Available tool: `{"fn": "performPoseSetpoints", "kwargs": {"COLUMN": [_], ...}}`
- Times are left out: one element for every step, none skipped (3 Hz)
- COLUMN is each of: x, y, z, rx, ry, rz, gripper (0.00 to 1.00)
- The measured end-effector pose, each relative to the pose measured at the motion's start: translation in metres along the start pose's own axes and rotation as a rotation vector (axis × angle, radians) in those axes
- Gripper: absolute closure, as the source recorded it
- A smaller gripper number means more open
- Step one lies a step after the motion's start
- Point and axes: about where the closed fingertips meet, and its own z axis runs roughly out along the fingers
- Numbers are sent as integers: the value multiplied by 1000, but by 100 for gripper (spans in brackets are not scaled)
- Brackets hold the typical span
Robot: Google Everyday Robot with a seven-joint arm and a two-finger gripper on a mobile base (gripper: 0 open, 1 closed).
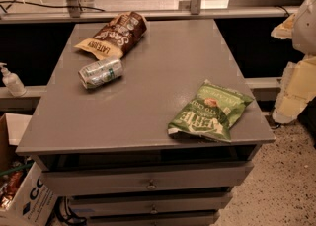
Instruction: Place 7up can upright
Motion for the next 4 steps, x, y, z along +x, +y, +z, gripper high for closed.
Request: {"fn": "performPoseSetpoints", "kwargs": {"x": [0, -9, -69, -78], "y": [0, 4, 33, 38], "z": [0, 0, 25, 29], "rx": [0, -9, -56, -65], "ry": [0, -45, -145, -159], "rz": [0, -31, -223, -255], "gripper": [0, 0, 0, 0]}}
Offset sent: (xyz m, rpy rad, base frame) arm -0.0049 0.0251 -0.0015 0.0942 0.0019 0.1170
